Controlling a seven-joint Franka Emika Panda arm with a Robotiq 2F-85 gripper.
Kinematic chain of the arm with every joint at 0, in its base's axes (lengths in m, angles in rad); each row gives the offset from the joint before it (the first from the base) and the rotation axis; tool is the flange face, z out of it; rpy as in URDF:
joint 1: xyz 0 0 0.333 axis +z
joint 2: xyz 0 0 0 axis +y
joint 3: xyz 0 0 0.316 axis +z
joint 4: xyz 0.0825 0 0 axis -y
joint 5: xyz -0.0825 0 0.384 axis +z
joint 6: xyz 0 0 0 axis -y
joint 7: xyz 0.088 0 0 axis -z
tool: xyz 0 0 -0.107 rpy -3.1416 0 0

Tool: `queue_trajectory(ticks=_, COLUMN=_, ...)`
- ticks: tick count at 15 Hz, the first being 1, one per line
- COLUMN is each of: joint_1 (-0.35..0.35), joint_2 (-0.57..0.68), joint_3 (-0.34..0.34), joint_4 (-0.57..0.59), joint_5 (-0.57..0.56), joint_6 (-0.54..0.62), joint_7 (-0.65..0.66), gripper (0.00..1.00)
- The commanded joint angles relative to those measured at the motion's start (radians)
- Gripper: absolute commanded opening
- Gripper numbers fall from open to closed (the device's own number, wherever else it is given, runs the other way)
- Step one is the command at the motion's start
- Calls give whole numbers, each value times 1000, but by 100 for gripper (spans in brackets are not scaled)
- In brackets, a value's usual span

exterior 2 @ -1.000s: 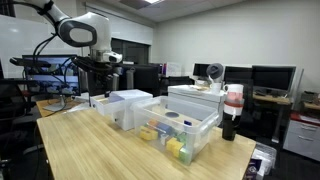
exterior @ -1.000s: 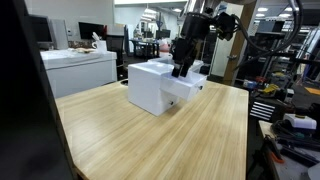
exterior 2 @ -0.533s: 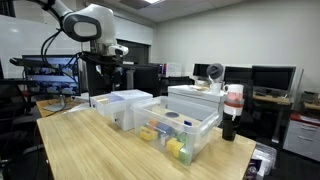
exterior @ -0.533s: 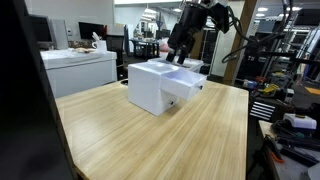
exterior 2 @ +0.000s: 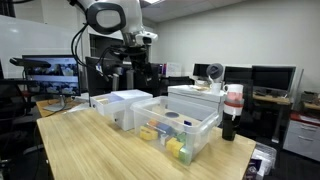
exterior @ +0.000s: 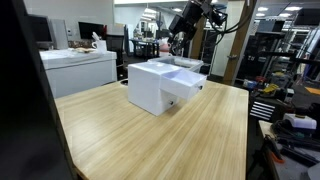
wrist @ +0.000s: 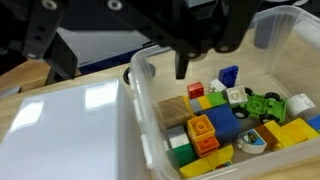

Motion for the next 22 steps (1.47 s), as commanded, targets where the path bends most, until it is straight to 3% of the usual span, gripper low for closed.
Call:
queue_trajectory(ticks=1, joint_1=-38, joint_2=137, joint_3=-5, joint_4=104, joint_5=27, joint_6=-7, joint_7=-102, gripper=100)
queue_trajectory(ticks=6, joint_1=-111, joint_2=294, joint_3=35, joint_4=209, joint_5=38, joint_6=-83, joint_7=-304, gripper=100)
queue_trajectory(ticks=12, joint_1=-181, joint_2=413, joint_3=87, joint_4=312, joint_5=-24, joint_6=-152, joint_7=-411, gripper=100)
queue_trajectory(ticks=19, joint_1=-188, joint_2=501, joint_3=111, joint_4=382, joint_5=-146, joint_6=-200, joint_7=-460, gripper=100)
queue_trajectory(ticks=20, joint_1=-188, joint_2=508, joint_3=112, joint_4=387, joint_5=-158, joint_6=-198, joint_7=-459, gripper=75)
queue_trajectory(ticks=22, joint_1=-187, joint_2=521, joint_3=114, joint_4=394, joint_5=-181, joint_6=-196, joint_7=-452, gripper=67)
